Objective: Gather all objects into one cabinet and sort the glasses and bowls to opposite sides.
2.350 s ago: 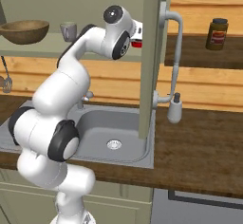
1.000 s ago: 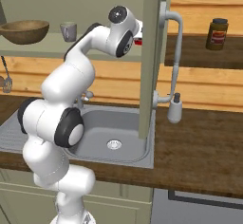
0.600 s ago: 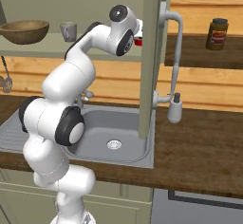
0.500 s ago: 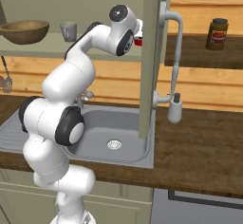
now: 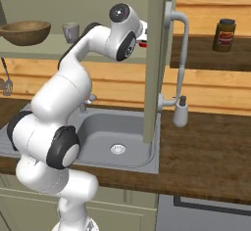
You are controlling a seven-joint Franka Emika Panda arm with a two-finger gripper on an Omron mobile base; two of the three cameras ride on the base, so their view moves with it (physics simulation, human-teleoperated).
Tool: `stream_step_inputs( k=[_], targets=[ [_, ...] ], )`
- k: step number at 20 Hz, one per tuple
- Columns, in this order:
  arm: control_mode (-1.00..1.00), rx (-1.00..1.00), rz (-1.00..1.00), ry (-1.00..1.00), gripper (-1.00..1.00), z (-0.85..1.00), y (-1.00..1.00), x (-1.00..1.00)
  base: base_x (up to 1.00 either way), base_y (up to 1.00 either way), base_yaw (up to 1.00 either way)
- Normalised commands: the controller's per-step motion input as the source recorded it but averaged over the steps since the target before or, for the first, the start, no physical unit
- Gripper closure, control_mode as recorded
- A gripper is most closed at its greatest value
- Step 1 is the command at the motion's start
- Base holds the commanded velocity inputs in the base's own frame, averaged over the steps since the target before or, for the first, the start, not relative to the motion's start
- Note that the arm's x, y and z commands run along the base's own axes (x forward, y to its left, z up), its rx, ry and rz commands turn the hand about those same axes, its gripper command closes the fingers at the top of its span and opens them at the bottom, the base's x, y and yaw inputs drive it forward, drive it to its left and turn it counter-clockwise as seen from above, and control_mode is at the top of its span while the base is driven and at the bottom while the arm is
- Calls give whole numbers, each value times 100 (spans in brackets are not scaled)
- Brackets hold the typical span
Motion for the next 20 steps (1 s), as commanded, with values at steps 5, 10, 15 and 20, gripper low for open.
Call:
stream_step_inputs(
  k=[5, 10, 15, 20],
  targets=[
    [-100, 0, 0, 0, -100, 0, 23, -71, 0, 0, 0],
    [-100, 0, 1, 0, -100, 2, 55, -44, 0, 0, 0],
    [-100, 0, 2, 0, -100, 5, 72, -33, 0, 0, 0],
    [-100, 0, 2, 2, -100, 18, 74, -25, 0, 0, 0]
  ],
)
